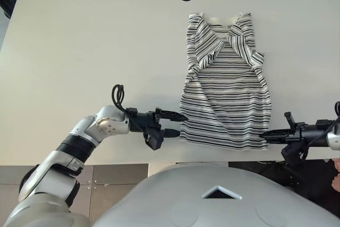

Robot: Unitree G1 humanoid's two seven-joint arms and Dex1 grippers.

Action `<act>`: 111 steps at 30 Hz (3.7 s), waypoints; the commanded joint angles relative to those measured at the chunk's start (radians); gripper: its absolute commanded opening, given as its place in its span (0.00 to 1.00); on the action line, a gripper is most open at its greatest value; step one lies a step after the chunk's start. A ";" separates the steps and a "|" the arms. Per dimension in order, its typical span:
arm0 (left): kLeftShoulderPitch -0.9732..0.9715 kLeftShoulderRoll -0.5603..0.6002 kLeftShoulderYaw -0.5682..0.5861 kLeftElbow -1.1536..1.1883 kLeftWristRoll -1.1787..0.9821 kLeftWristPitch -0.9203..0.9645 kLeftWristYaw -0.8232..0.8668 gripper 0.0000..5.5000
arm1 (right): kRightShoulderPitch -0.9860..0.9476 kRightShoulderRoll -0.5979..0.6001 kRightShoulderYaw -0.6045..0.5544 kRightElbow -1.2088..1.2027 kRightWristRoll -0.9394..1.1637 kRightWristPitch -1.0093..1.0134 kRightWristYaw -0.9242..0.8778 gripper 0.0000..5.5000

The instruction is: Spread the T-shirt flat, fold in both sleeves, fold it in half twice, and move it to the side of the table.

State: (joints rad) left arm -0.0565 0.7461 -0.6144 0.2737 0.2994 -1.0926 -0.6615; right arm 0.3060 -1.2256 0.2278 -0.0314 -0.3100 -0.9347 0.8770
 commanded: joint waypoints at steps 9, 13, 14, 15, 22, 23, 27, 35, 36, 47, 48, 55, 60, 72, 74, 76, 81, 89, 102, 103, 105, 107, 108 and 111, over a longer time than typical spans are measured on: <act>0.031 -0.004 -0.071 0.058 0.139 0.079 -0.050 0.21 | 0.020 -0.028 0.041 -0.024 -0.021 0.041 0.028 0.02; 0.014 -0.016 -0.056 0.066 0.168 0.071 -0.016 0.13 | 0.021 -0.029 0.040 -0.027 -0.019 0.041 0.026 0.02; 0.012 -0.016 -0.060 0.068 0.165 0.069 -0.018 0.11 | 0.021 -0.029 0.040 -0.028 -0.019 0.041 0.026 0.02; 0.011 -0.014 -0.065 0.067 0.160 0.068 -0.022 0.09 | 0.021 -0.029 0.041 -0.029 -0.018 0.041 0.026 0.02; 0.016 -0.013 -0.080 0.061 0.135 0.074 -0.039 0.02 | 0.018 -0.029 0.044 -0.030 -0.015 0.043 0.028 0.02; 0.017 -0.011 -0.082 0.059 0.123 0.078 -0.045 0.02 | 0.020 -0.029 0.045 -0.037 0.013 0.062 0.036 0.02; 0.074 0.075 -0.158 -0.106 -0.222 0.287 -0.256 0.02 | 0.124 -0.144 0.019 -0.201 0.536 0.460 0.202 0.02; 0.112 0.356 -0.078 -0.619 -0.966 0.882 -0.634 0.02 | 0.140 -0.099 -0.199 -0.180 1.156 0.761 0.542 0.02; 0.114 0.352 -0.048 -0.637 -0.988 0.913 -0.635 0.02 | 0.131 -0.072 -0.215 -0.176 1.177 0.786 0.566 0.02; 0.008 -0.062 0.245 -0.433 -0.829 0.968 -0.265 0.02 | -0.211 0.320 -0.272 -0.008 1.080 0.879 0.386 0.02; -0.014 -0.095 0.264 -0.395 -0.804 0.968 -0.239 0.02 | -0.258 0.359 -0.276 0.024 1.051 0.867 0.347 0.02; -0.172 -0.254 0.346 -0.126 -0.645 0.985 -0.118 0.02 | -0.464 0.514 -0.257 0.233 0.821 0.815 0.173 0.02; -0.302 -0.329 0.403 0.139 -0.557 0.958 -0.061 0.02 | -0.604 0.606 -0.219 0.451 0.677 0.787 0.120 0.02; -0.541 -0.424 0.485 0.621 -0.494 0.984 -0.133 0.07 | -0.987 0.761 -0.207 1.079 0.443 0.777 -0.099 0.06; -0.593 -0.442 0.517 0.711 -0.506 1.037 -0.130 0.12 | -1.042 0.784 -0.242 1.161 0.461 0.818 -0.119 0.13; -0.639 -0.451 0.554 0.785 -0.518 1.083 -0.124 0.18 | -1.079 0.798 -0.275 1.208 0.473 0.857 -0.138 0.20; -0.748 -0.436 0.699 0.943 -0.572 1.211 -0.029 0.29 | -1.138 0.807 -0.347 1.278 0.477 0.931 -0.291 0.26; -0.714 -0.393 0.743 0.838 -0.490 0.805 0.033 0.29 | -1.028 0.789 -0.152 1.074 0.202 0.452 -0.379 0.26; -0.152 -0.297 0.205 -0.037 -0.320 0.795 -0.481 0.29 | -0.822 0.578 0.186 0.796 -0.172 0.252 -0.232 0.26; -0.155 -0.294 0.192 -0.022 -0.292 0.808 -0.469 0.29 | -0.809 0.566 0.205 0.781 -0.177 0.250 -0.193 0.26; -0.158 -0.286 0.178 0.015 -0.244 0.807 -0.442 0.29 | -0.768 0.530 0.239 0.719 -0.154 0.253 -0.079 0.26; -0.169 -0.283 0.185 0.045 -0.225 0.794 -0.420 0.29 | -0.694 0.480 0.262 0.595 -0.044 0.279 0.085 0.26; -0.185 -0.286 0.197 0.077 -0.222 0.789 -0.404 0.29 | -0.658 0.459 0.270 0.529 0.014 0.301 0.153 0.26; -0.263 -0.275 0.223 0.272 -0.149 0.727 -0.278 0.29 | -0.568 0.437 0.297 0.322 0.164 0.381 0.269 0.26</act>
State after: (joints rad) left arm -0.2745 0.4405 -0.4111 0.4130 0.0670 -0.3556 -1.0138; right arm -0.3599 -0.7787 0.4594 0.3923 -0.1848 -0.6075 1.0450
